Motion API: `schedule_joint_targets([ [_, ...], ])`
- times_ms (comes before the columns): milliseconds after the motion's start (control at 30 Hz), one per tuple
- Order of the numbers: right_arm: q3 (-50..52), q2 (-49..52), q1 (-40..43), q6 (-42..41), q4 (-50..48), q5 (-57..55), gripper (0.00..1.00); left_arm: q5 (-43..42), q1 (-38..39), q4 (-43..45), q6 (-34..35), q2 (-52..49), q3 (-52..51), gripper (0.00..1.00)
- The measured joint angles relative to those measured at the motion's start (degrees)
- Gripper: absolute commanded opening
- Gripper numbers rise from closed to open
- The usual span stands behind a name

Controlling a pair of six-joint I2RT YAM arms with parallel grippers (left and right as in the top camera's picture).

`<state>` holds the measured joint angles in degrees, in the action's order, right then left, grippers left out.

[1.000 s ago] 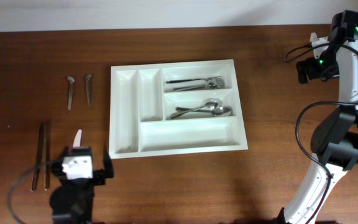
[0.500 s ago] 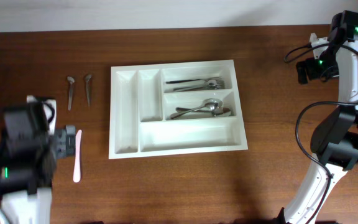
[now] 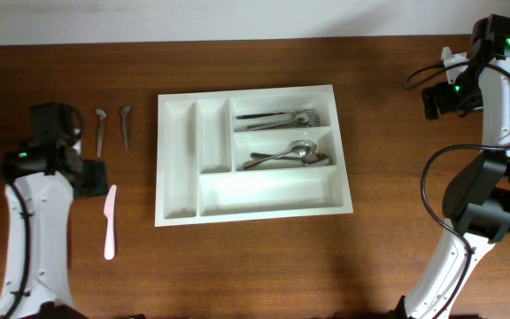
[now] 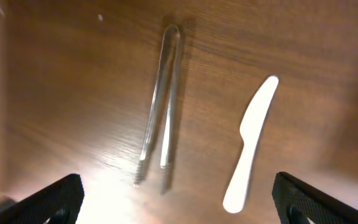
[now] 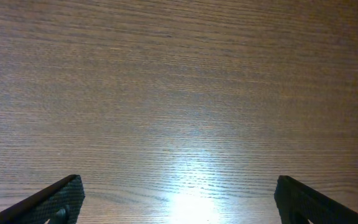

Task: Pack container
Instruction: 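Move the left gripper over the chopsticks at the left side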

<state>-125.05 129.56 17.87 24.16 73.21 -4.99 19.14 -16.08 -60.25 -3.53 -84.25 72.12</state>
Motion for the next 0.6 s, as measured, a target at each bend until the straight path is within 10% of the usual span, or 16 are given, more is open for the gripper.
schedule_joint_targets([
  [267,0.00,0.00,0.00,0.02,0.00,0.02,0.99,-9.57,-5.55,-0.11,3.69,-0.96,0.39,0.99],
  [600,0.00,0.00,0.00,0.04,0.02,0.00,0.99,-12.48,-5.55,9.22,-8.00,-1.70,0.52,0.99],
])
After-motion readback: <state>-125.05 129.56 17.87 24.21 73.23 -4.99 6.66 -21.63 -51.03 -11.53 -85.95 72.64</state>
